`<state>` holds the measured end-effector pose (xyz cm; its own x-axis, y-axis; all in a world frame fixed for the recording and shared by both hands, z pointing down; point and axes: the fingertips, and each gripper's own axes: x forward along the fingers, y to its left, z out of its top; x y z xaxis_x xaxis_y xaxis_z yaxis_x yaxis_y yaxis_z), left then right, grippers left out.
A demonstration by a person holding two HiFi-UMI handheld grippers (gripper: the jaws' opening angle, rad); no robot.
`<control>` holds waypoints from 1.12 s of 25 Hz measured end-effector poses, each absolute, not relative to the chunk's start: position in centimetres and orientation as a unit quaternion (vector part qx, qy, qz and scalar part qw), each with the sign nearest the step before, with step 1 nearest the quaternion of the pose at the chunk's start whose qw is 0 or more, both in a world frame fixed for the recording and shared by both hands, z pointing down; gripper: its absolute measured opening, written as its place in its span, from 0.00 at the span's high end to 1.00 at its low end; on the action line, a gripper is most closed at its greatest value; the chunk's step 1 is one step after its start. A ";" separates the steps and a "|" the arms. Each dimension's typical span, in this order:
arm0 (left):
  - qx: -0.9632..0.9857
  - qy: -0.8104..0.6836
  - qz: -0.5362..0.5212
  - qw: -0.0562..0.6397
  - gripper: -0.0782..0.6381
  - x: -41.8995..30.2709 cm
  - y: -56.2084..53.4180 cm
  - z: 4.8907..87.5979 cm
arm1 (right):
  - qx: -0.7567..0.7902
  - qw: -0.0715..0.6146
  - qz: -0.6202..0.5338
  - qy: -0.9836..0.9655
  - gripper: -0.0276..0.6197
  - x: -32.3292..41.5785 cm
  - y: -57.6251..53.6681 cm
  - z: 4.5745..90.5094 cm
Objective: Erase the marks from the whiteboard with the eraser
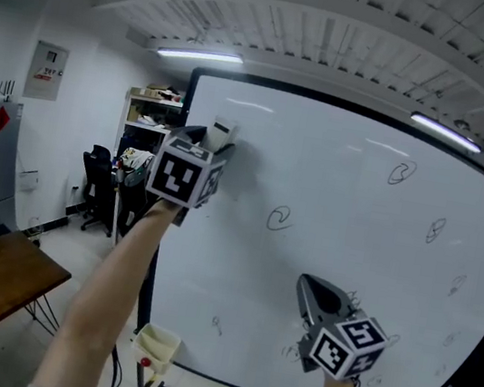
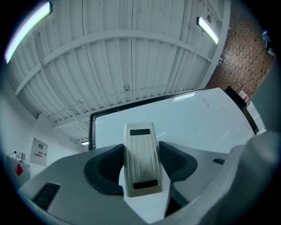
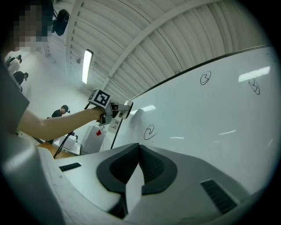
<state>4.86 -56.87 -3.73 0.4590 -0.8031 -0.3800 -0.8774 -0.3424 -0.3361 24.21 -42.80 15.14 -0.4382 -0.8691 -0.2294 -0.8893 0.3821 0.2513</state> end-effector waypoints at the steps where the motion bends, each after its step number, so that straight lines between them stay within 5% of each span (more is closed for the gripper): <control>1: -0.820 0.509 0.076 0.251 0.54 4.9 -56.3 -3.0 | -0.529 0.030 0.169 0.831 0.97 24.0 -42.6 15.3; 28: -0.937 0.336 0.017 0.095 0.54 14.4 -46.6 25.9 | -0.574 0.048 0.118 0.809 0.97 24.7 -37.7 23.0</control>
<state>14.42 -46.57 25.90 0.7731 -0.6269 -0.0966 -0.6335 -0.7556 -0.1666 24.72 -37.73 23.02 -0.3375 -0.9168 -0.2136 -0.9396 0.3143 0.1353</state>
